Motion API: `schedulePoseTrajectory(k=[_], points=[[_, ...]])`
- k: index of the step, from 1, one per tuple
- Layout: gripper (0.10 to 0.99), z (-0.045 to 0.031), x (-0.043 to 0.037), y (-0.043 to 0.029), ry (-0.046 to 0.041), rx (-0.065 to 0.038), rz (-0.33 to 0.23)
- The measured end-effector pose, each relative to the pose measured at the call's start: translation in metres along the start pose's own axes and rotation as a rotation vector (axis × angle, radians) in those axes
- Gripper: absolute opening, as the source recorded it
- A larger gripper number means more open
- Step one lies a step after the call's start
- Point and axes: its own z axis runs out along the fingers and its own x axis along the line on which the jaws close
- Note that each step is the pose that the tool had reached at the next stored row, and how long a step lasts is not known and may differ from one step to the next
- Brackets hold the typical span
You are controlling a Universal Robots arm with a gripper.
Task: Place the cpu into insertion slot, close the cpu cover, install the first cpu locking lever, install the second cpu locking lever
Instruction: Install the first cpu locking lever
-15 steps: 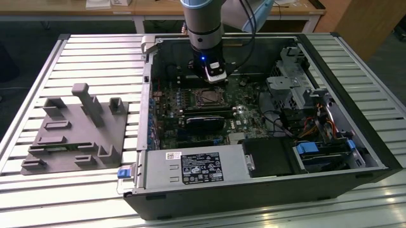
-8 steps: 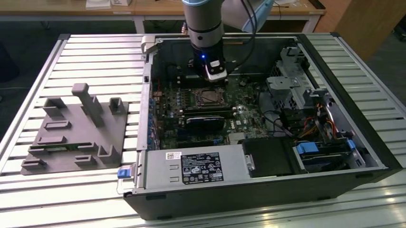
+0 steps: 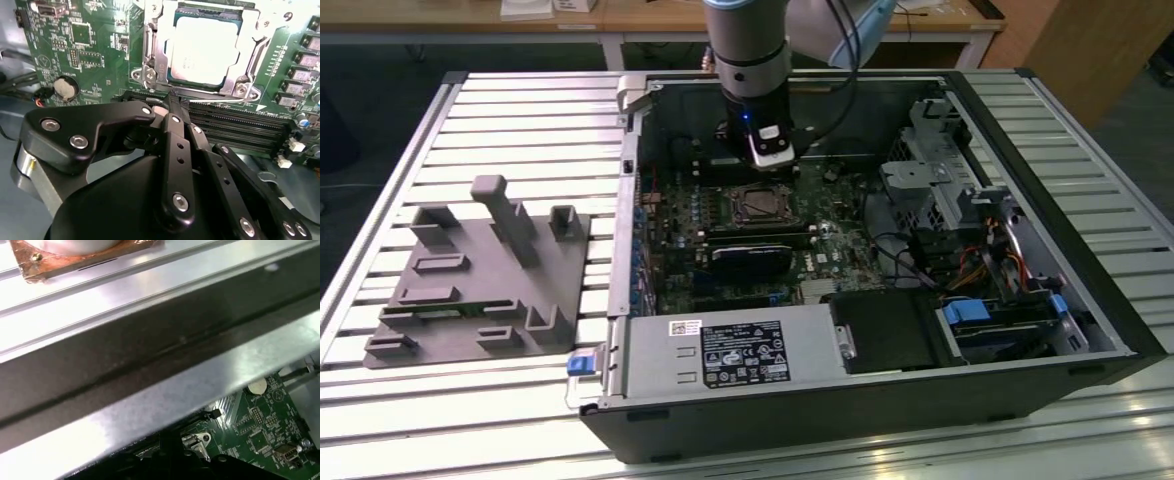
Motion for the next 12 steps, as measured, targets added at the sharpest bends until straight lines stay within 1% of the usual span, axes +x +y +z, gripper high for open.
schedulePoseTrajectory(k=[4, 7, 9, 12], points=[[0.106, 0.0000, 0.0026, 0.0004, -0.0055, 0.003, 0.026], [0.106, 0.0001, 0.0050, 0.0019, -0.0078, 0.005, 0.036], [0.106, 0.0005, 0.0060, 0.0036, -0.0089, 0.005, 0.041], [0.106, 0.0008, 0.0063, 0.0042, -0.0108, 0.006, 0.046]])
